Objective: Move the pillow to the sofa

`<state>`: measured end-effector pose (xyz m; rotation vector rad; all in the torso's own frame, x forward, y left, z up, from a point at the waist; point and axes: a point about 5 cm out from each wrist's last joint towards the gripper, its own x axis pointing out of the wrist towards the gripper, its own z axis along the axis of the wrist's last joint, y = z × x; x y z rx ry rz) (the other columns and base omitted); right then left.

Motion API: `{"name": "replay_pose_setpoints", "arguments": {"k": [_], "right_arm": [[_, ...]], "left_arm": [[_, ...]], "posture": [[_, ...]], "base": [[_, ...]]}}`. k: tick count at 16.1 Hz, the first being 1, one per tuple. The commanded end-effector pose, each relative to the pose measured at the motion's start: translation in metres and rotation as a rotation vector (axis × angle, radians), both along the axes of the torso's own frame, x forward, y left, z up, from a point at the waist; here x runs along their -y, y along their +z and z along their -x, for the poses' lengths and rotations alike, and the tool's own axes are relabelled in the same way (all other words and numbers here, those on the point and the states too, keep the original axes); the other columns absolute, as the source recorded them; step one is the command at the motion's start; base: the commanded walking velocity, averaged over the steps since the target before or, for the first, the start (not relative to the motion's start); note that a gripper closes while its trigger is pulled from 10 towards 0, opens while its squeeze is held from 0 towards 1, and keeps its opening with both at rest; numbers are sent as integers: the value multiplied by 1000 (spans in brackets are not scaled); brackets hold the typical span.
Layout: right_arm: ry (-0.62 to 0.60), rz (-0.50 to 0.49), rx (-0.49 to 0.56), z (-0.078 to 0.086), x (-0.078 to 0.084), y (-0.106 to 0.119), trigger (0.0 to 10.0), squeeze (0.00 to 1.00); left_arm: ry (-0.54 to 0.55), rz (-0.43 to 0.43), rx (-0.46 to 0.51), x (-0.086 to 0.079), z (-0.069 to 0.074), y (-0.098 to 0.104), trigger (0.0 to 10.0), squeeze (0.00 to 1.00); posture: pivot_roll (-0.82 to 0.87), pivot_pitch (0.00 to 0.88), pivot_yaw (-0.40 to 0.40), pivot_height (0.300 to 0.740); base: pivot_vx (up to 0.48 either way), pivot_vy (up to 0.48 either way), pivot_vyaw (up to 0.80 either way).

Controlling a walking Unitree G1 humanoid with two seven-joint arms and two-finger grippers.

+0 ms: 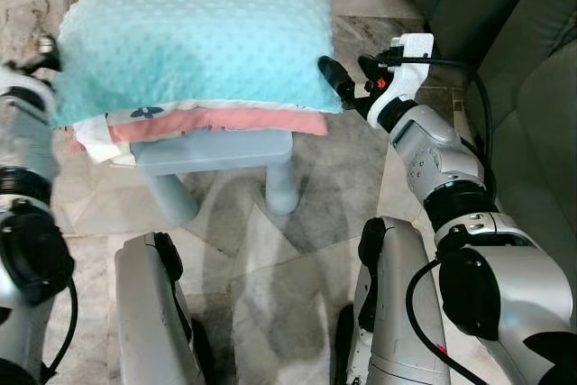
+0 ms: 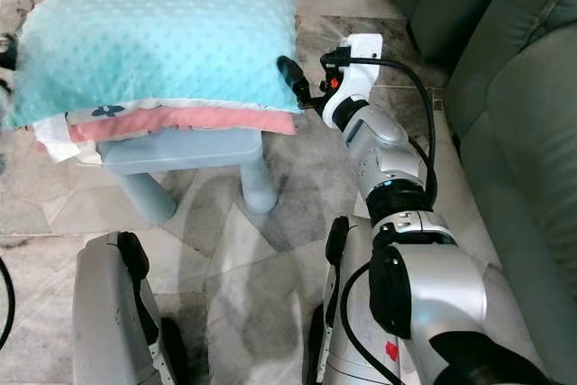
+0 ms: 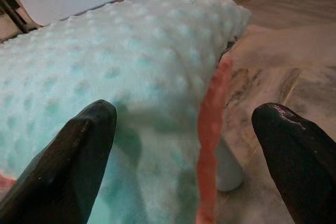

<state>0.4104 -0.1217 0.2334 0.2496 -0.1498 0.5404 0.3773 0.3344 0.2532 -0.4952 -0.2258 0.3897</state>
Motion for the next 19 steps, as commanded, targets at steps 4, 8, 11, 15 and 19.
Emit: {"name": "replay_pose_setpoints", "arguments": {"k": [4,8,11,15,19], "right_arm": [[60,-57,-12,0,-9,3,10000,0],[92,-77,-29,1,-27,-3,10000,0],[152,-136,-52,3,-48,-2,10000,0],[225,-151,-44,7,-67,2,10000,0],[232,-158,-47,7,-66,-1,0,0]], "left_arm": [[-63,247,3,-2,2,-16,10000,0],[-200,316,44,14,-6,-15,10000,0],[-364,278,16,40,-15,-18,10000,0],[-552,257,31,59,-19,-14,10000,0],[-645,251,23,59,-14,-21,0,0]], "posture": [[-104,343,-33,390],[-100,347,-29,390],[-94,351,-23,390],[-91,359,-20,390],[-89,360,-19,390]], "base": [[0,0,0],[0,0,0],[0,0,0],[0,0,0],[0,0,0]]}}
